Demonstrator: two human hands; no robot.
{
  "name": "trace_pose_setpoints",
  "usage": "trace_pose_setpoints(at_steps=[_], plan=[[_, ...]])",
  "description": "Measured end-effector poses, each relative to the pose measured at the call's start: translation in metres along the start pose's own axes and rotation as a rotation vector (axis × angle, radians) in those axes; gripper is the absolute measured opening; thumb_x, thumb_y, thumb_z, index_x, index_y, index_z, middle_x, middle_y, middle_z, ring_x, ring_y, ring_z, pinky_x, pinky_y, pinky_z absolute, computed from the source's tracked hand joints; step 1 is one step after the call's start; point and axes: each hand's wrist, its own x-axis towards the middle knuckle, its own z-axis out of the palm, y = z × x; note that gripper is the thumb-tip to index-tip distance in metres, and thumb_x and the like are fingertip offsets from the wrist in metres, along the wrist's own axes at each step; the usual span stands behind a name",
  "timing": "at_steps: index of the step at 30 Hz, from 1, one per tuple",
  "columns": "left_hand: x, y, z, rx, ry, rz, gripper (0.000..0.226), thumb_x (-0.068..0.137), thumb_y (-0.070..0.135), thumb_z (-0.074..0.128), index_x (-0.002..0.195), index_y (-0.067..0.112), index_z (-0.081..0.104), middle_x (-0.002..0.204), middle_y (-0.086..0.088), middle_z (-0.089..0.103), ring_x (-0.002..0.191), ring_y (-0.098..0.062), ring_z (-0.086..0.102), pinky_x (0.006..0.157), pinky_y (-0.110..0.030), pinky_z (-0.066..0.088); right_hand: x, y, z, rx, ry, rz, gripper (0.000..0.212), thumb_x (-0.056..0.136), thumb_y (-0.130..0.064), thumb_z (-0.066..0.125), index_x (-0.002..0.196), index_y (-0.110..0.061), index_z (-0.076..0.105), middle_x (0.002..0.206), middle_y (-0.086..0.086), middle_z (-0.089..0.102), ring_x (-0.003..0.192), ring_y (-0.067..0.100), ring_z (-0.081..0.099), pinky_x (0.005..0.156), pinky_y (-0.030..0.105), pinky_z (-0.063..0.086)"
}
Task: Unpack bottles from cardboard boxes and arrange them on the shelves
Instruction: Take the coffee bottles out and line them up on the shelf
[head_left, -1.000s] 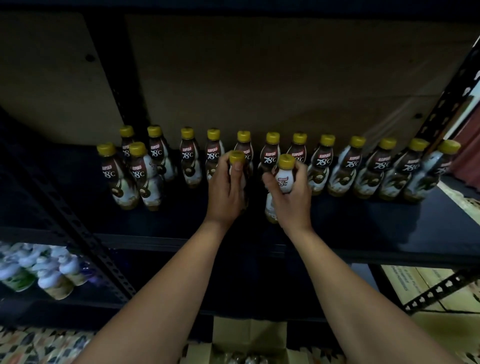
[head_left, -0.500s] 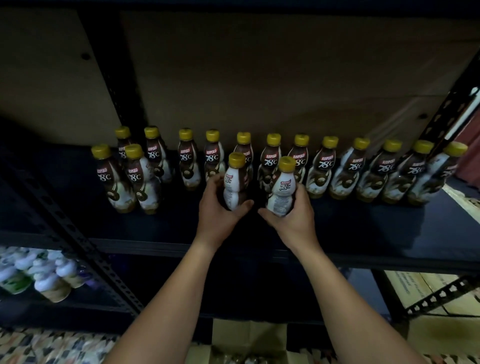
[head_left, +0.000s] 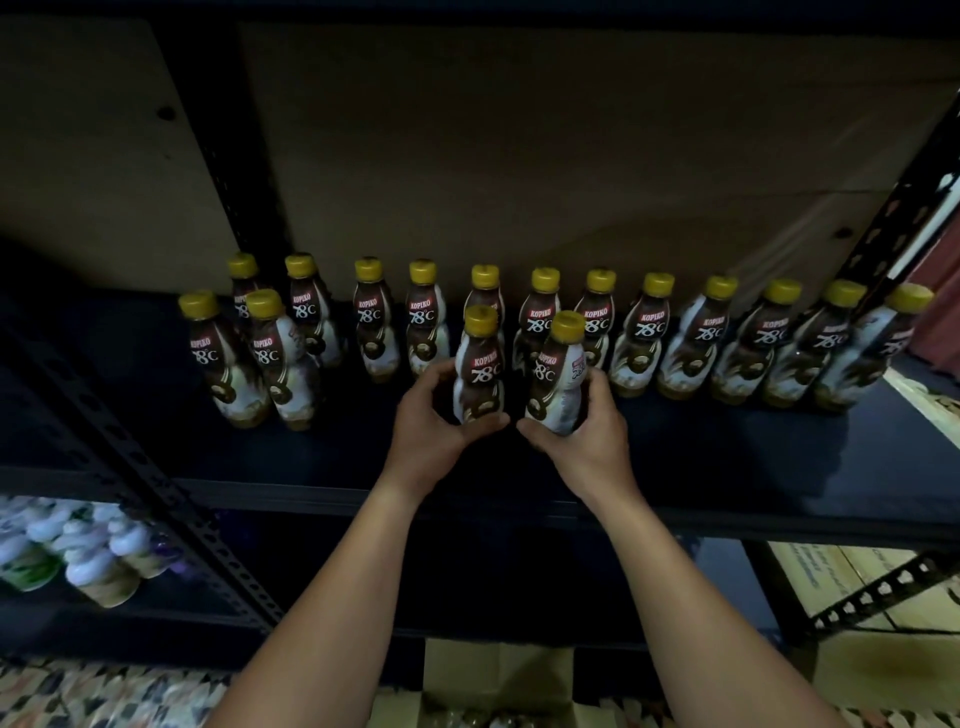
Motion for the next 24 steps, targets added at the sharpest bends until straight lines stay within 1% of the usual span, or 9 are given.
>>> trace_pose_setpoints(at_steps=[2,5,9,12,15,17,19,21,24], plan=[[0.000,0.000,-0.001,-0.005,-0.014,-0.021,0.059,0.069,0.004,0.092,0.121,0.011,0.066,0.114,-0.002,0.074,0.110,-0.015,0.070,0.099,-0.043,0.056,0.000,-0.001,-0.001,0.016,-0.019,-0.001,0.073,0.072,-0.012,0.089,0.128,-0.035,0.049,0.118,-0.018,0.066,0.108,-0.006,0.063,0.090,0.020,0.052],[0.002,0.001,-0.002,0.000,-0.045,-0.026,0.058,0.071,0.004,0.091,0.123,0.011,0.066,0.116,-0.002,0.074,0.113,-0.016,0.069,0.101,-0.043,0.055,-0.001,-0.002,-0.001,0.023,-0.045,0.000,0.074,0.074,-0.009,0.087,0.131,-0.037,0.048,0.120,-0.019,0.066,0.112,-0.005,0.063,0.096,0.024,0.053],[0.001,0.003,0.001,0.053,-0.047,0.022,0.070,0.067,0.016,0.096,0.128,0.018,0.061,0.126,0.000,0.068,0.120,-0.015,0.064,0.102,-0.040,0.054,-0.002,-0.005,0.001,0.007,-0.007,-0.050,0.077,0.070,-0.025,0.093,0.132,-0.034,0.049,0.131,-0.011,0.062,0.122,0.002,0.059,0.100,0.027,0.051],[0.000,0.000,0.002,0.095,0.011,0.062,0.070,0.067,0.024,0.096,0.127,0.023,0.060,0.127,0.002,0.066,0.120,-0.014,0.063,0.103,-0.044,0.054,-0.002,-0.003,0.000,0.015,0.010,-0.051,0.073,0.072,-0.019,0.091,0.132,-0.031,0.051,0.127,-0.009,0.064,0.119,0.003,0.061,0.100,0.031,0.053],[-0.003,0.000,0.004,0.127,0.026,0.072,0.065,0.074,0.015,0.091,0.129,0.022,0.057,0.125,0.007,0.067,0.118,-0.007,0.063,0.102,-0.041,0.054,-0.002,-0.002,0.000,-0.003,0.002,-0.052,0.070,0.074,-0.011,0.087,0.131,-0.030,0.052,0.123,-0.008,0.067,0.116,0.004,0.063,0.101,0.034,0.054],[-0.005,0.001,0.006,0.147,0.041,0.085,0.067,0.075,0.016,0.090,0.132,0.023,0.055,0.127,0.008,0.065,0.119,-0.005,0.061,0.102,-0.039,0.054,-0.002,-0.002,0.001,-0.002,0.009,-0.049,0.070,0.073,-0.013,0.088,0.132,-0.026,0.052,0.124,-0.008,0.066,0.117,0.005,0.063,0.099,0.031,0.054],[-0.006,0.002,0.008,0.185,0.069,0.113,0.071,0.073,0.023,0.092,0.132,0.024,0.054,0.129,0.007,0.062,0.121,-0.006,0.060,0.102,-0.037,0.054,-0.003,-0.004,0.001,-0.008,0.027,-0.052,0.074,0.072,-0.018,0.090,0.134,-0.024,0.051,0.126,-0.008,0.065,0.118,0.006,0.062,0.098,0.027,0.052],[-0.007,0.001,0.009,0.226,0.104,0.136,0.070,0.072,0.029,0.093,0.130,0.025,0.056,0.128,0.007,0.062,0.119,-0.007,0.061,0.100,-0.039,0.054,-0.003,-0.004,0.001,-0.043,0.043,-0.074,0.070,0.073,-0.018,0.089,0.133,-0.023,0.052,0.125,-0.007,0.064,0.118,0.005,0.061,0.098,0.024,0.050],[-0.014,0.001,0.007,0.254,0.161,0.141,0.065,0.074,0.028,0.091,0.128,0.028,0.057,0.124,0.011,0.065,0.117,-0.003,0.062,0.100,-0.038,0.055,-0.006,-0.005,0.005,-0.126,0.065,-0.126,0.063,0.076,-0.016,0.087,0.130,-0.019,0.054,0.121,-0.005,0.064,0.114,0.005,0.060,0.093,0.011,0.048]])
